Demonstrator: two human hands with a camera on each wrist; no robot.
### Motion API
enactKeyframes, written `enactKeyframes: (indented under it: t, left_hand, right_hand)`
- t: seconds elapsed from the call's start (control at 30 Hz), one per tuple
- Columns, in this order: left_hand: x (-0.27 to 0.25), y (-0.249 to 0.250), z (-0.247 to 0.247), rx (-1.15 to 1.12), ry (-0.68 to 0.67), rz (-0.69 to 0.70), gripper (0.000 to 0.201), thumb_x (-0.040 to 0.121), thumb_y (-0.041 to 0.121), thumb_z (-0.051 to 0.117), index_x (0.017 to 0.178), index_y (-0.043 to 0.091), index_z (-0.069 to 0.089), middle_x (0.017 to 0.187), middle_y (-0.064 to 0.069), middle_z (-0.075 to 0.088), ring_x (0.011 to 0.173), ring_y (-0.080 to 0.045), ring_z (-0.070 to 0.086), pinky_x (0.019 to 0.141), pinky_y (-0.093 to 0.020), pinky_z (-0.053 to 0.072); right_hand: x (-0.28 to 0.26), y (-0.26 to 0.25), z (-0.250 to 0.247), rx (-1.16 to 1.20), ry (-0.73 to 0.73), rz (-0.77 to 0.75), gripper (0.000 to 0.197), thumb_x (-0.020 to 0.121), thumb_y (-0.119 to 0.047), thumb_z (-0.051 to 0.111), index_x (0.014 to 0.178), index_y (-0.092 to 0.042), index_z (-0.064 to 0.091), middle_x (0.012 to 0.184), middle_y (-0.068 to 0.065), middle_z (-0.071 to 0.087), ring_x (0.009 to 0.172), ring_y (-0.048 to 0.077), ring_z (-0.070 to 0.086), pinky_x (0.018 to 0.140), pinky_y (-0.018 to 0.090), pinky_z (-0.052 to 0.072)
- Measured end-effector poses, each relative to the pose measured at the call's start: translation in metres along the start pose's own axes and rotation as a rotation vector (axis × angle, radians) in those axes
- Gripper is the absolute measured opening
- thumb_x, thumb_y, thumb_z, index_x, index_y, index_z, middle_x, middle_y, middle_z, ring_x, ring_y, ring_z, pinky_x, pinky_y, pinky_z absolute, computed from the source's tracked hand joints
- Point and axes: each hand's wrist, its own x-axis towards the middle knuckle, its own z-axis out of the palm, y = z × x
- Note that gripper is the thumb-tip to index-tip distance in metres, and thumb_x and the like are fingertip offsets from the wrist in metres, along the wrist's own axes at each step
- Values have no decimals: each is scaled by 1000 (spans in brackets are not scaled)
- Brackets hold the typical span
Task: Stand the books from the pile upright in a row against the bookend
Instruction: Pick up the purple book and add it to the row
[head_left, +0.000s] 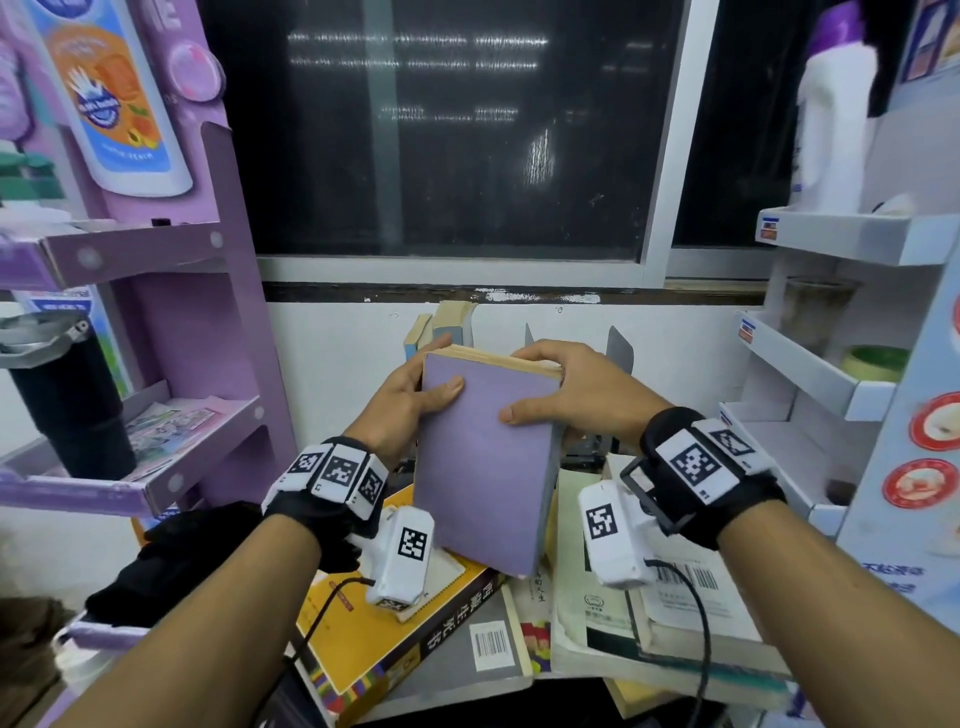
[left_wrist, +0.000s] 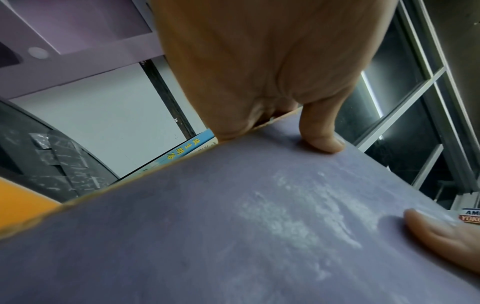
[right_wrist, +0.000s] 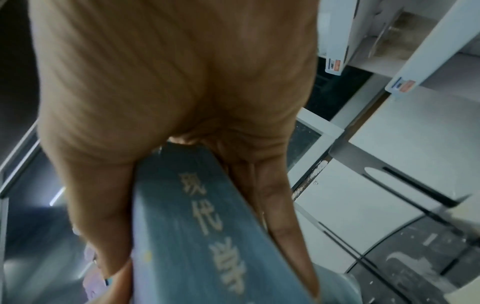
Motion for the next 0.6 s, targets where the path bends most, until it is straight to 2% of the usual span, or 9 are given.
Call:
enactKeyframes:
  t: [0.07, 0.17, 0.2, 0.27, 0.3, 0.37, 0.43, 0.5, 0.6]
  left_hand:
    - [5, 3, 0, 18, -15, -3, 56, 92, 5, 54, 143, 22, 38, 125, 1, 62, 104, -12, 65, 78, -25, 56]
    - [14, 12, 1, 130, -28, 15, 56, 92, 8, 57, 142, 21, 38, 132, -4, 58, 117, -18, 58, 96, -30, 49]
    - [18, 15, 1, 175, -17, 25, 55, 91, 9, 58, 142, 20, 39, 133, -4, 57, 118, -17, 57, 97, -28, 48]
    - [27, 19, 1, 267, 21, 71, 56, 90, 11, 61, 142, 17, 40, 135, -4, 54, 118, -13, 54, 96, -21, 46]
    - [32, 19, 0, 303, 52, 100, 57, 89, 11, 63, 141, 17, 42, 136, -4, 53, 121, -13, 52, 99, -23, 44]
    - [41, 17, -3, 364, 142, 144, 57, 87, 14, 66, 139, 18, 45, 137, -1, 52, 127, -14, 47, 108, -31, 38]
    - [47, 15, -7, 426, 236, 167, 53, 87, 19, 66, 137, 21, 49, 139, 3, 51, 130, -12, 44, 110, -30, 34]
    - [53, 13, -9, 482, 305, 172, 50, 88, 22, 64, 136, 21, 51, 140, 2, 49, 131, -13, 42, 108, -30, 34]
    - [65, 6, -14, 586, 365, 140, 49, 87, 29, 64, 134, 22, 52, 138, -4, 47, 130, -21, 41, 108, -41, 36]
  right_hand:
    - [1, -1, 0, -17, 38, -11, 50, 69, -30, 84, 114, -30, 61, 100, 0, 68, 83, 20, 70, 59, 36, 60]
    - [2, -1, -2, -30, 120, -25, 44, 70, -31, 83, 109, -31, 63, 98, -4, 70, 84, 15, 69, 68, 31, 59]
    - [2, -1, -3, -40, 145, -32, 41, 71, -31, 82, 107, -31, 63, 97, -5, 70, 83, 11, 67, 71, 25, 57]
    - [4, -2, -4, -75, 184, -43, 38, 73, -30, 80, 105, -32, 60, 94, -8, 68, 79, -1, 60, 64, 5, 46]
    - [6, -3, -3, -99, 204, -42, 40, 73, -31, 80, 108, -32, 60, 93, -9, 67, 78, -2, 57, 62, 3, 43]
    - [11, -2, -1, -155, 246, -33, 52, 71, -36, 80, 119, -27, 60, 97, -4, 67, 85, 4, 60, 75, 16, 50]
    - [18, 0, 3, -199, 277, -13, 62, 70, -40, 78, 126, -25, 58, 102, 0, 66, 97, 13, 60, 87, 31, 52]
    - [24, 4, 5, -208, 305, 7, 65, 70, -41, 76, 130, -25, 56, 109, 3, 65, 106, 17, 57, 91, 32, 50]
    - [32, 8, 4, -253, 352, 30, 57, 74, -40, 73, 126, -24, 58, 112, 5, 63, 103, 18, 55, 81, 26, 45]
